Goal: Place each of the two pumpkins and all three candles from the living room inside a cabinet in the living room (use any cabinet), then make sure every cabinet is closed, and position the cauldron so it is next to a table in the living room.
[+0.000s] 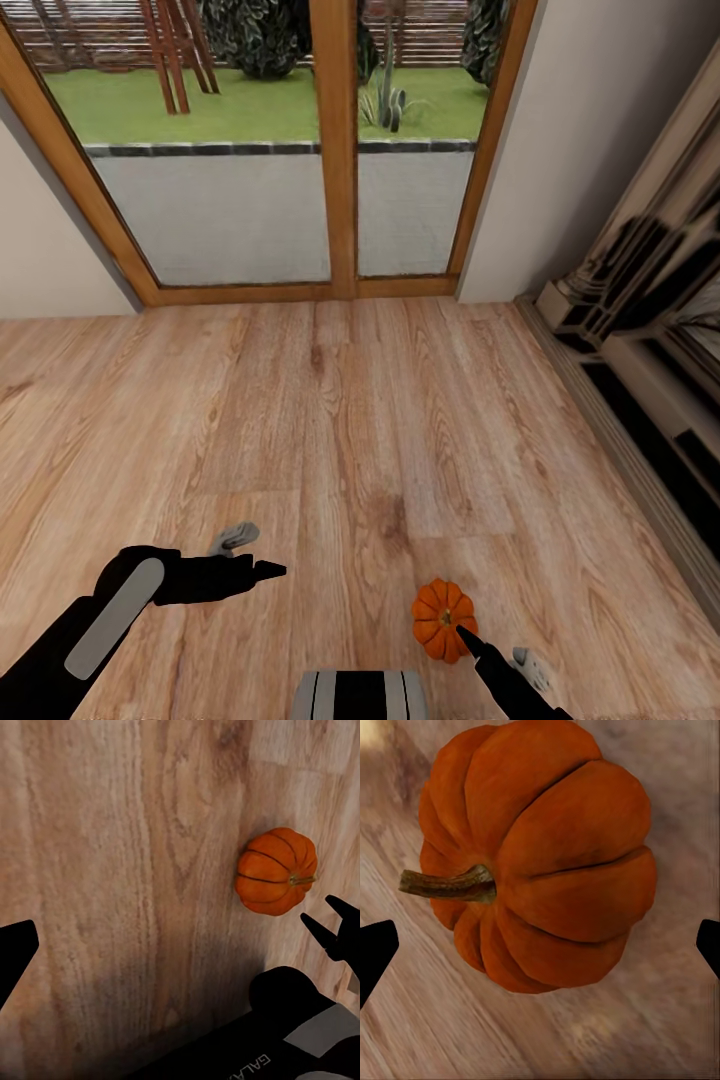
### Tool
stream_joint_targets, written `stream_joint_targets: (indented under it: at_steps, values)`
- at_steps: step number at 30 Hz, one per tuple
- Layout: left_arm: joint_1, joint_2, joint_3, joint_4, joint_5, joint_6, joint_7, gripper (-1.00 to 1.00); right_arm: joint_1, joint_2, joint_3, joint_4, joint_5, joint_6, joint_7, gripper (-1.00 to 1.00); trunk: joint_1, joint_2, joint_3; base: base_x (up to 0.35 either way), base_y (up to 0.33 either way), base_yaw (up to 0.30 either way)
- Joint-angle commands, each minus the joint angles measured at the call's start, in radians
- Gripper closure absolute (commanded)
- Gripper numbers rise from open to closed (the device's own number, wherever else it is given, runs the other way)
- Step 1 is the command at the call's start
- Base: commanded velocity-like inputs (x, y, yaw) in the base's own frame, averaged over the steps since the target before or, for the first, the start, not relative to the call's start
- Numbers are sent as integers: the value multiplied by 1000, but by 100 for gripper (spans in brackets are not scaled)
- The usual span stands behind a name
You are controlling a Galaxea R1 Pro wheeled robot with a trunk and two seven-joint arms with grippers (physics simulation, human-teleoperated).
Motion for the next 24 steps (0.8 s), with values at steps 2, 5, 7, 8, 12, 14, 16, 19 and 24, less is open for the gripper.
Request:
stream_joint_targets:
  at_steps: [2, 5, 7, 8, 12, 14, 16, 19, 24]
  values:
    - [-1, 1, -1, 0, -8, 2, -9, -100, 0, 0, 9, 0, -9, 1, -6, -100, 0, 0, -1, 0, 0, 0]
    - [0, 1, -1, 0, -8, 2, -8, -100, 0, 1, 8, 0, -10, 4, -13, -100, 0, 0, -1, 0, 0, 0]
    - [0, 1, -1, 0, -8, 2, -8, -100, 0, 1, 7, 1, -10, 6, -16, -100, 0, 0, -1, 0, 0, 0]
    - [0, 1, -1, 0, -8, 2, -8, -100, 0, 1, 5, 1, -10, 6, -19, -100, 0, 0, -1, 0, 0, 0]
    - [-1, 1, -1, 0, -8, 2, -8, -100, 0, 1, 2, 1, -10, 8, -35, -100, 0, 0, -1, 0, 0, 0]
    - [-1, 1, -1, 0, -8, 2, -8, -100, 0, 1, 1, 1, -10, 8, -41, -100, 0, 0, -1, 0, 0, 0]
    - [-1, 1, -1, 0, -8, 2, -9, -100, 0, 1, 1, 1, -11, 8, -45, -100, 0, 0, -1, 0, 0, 0]
    - [0, 0, -1, 0, -8, 1, -8, -100, 0, 1, 1, 1, -11, 9, -47, -100, 0, 0, -1, 3, 0, 0]
    - [0, 0, -1, 0, -9, 1, -8, -100, 0, 1, 1, 1, -11, 8, -48, -100, 0, 0, -1, 109, 36, 0]
